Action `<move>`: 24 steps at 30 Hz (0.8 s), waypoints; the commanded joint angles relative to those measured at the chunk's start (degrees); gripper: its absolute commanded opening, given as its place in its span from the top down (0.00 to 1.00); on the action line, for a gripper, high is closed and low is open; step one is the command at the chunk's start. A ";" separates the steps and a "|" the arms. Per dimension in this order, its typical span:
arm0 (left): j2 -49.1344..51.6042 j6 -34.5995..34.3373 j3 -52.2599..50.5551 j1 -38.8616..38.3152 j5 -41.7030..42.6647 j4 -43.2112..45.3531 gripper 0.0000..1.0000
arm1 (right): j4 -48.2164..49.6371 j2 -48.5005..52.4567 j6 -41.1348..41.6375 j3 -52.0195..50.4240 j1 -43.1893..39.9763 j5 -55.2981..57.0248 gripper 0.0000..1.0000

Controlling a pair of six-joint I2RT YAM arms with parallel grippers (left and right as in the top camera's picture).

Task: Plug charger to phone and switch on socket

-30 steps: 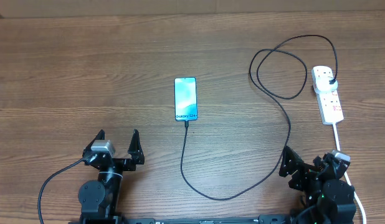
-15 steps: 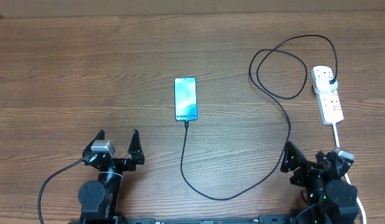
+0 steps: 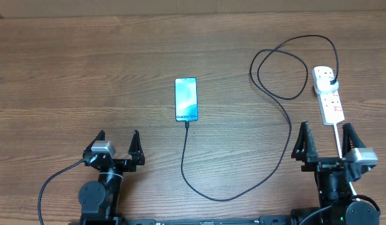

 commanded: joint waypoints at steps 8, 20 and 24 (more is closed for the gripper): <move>-0.61 0.04 -0.20 0.52 -0.35 -0.15 0.01 | 7.13 -0.55 -7.91 -8.35 0.33 -7.93 0.00; -0.61 0.04 -0.20 0.52 -0.35 -0.15 0.00 | 10.62 -0.55 -6.40 -15.87 0.31 -7.80 0.00; -0.61 0.04 -0.20 0.52 -0.35 -0.17 0.01 | 11.37 -0.55 -6.40 -17.44 0.31 -7.85 0.00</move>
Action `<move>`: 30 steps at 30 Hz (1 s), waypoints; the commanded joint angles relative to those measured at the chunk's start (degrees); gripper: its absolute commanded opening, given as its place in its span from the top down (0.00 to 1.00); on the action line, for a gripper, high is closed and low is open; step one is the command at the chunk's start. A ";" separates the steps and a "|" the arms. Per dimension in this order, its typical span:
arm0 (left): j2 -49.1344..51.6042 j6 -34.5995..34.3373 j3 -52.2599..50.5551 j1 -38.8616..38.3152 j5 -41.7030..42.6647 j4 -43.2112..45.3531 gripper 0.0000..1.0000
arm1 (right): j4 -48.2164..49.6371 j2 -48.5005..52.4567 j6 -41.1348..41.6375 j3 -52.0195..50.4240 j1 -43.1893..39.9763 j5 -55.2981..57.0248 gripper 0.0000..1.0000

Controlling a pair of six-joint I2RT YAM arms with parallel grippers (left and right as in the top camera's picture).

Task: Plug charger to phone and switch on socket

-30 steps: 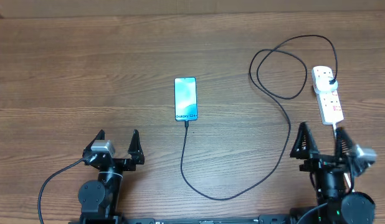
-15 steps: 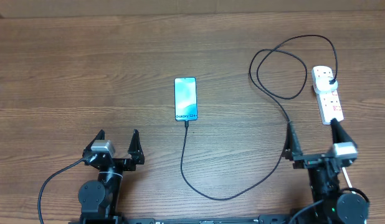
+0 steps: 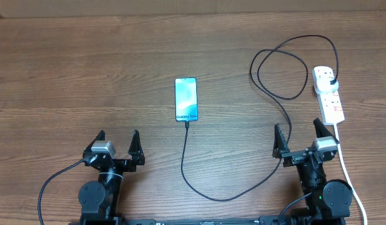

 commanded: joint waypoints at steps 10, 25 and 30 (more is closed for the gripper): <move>-0.61 0.04 -0.20 0.52 -0.35 -0.17 0.01 | 8.87 -0.52 -0.22 -6.12 0.33 -0.35 0.00; -0.61 0.04 -0.20 0.52 -0.35 -0.17 0.00 | 1.81 0.87 -0.13 -6.45 0.33 -0.33 0.00; -0.61 0.04 -0.20 0.52 -0.35 -0.15 0.00 | 1.86 2.86 -0.15 -6.45 0.33 -0.33 0.00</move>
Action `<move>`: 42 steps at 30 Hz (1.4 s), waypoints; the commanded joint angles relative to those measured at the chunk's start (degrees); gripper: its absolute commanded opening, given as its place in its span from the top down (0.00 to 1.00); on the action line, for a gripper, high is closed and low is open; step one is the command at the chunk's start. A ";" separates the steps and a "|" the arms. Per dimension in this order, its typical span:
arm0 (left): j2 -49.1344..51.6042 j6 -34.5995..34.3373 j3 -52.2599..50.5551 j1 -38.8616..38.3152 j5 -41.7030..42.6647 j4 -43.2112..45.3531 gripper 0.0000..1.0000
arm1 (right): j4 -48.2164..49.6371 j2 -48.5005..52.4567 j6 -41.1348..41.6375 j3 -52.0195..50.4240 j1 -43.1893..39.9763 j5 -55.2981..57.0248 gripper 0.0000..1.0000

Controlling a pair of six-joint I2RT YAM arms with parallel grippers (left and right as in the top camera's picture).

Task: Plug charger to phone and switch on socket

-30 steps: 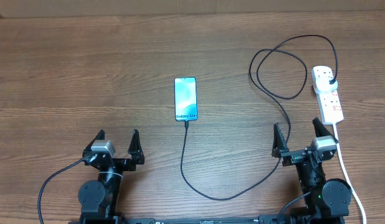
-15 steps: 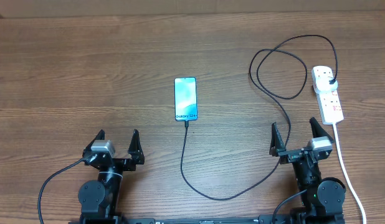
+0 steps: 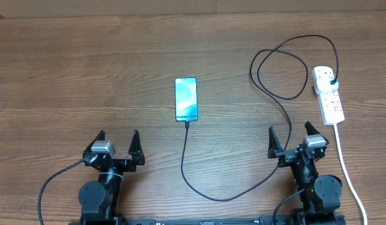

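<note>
A phone (image 3: pixel 187 99) with a lit blue screen lies face up in the middle of the table. A black charger cable (image 3: pixel 277 100) runs from the phone's near end, loops across the wood and ends at a black plug seated in the white socket strip (image 3: pixel 328 95) at the far right. My left gripper (image 3: pixel 117 140) rests open near the front left, well short of the phone. Open too is my right gripper (image 3: pixel 291 135), standing near the front right, just left of the strip's white lead.
The strip's white lead (image 3: pixel 346 169) trails from the strip toward the front right corner, beside my right arm's base. The cable's lowest loop (image 3: pixel 224 197) lies on the wood between the two arms.
My right gripper has shifted slightly to the left and a little nearer the front edge. The left arm, phone, cable and strip have not moved.
At first my right gripper stood open over the white lead just below the socket strip. Then it was further left, clear of the lead. Now it sits a bit further left still. The phone stayed lit with the cable in it throughout.
</note>
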 commanded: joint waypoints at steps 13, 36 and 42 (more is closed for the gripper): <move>-0.61 0.04 -0.20 0.52 -0.35 -0.17 0.00 | 0.24 0.94 -0.28 -0.61 0.33 -0.13 0.00; -0.61 0.04 -0.20 0.52 -0.35 -0.17 0.00 | 0.26 -2.64 -0.28 -0.59 0.31 -0.13 0.00; -0.61 0.04 -0.20 0.52 -0.35 -0.17 0.00 | 0.26 -2.62 -0.28 -0.59 0.33 -0.13 0.00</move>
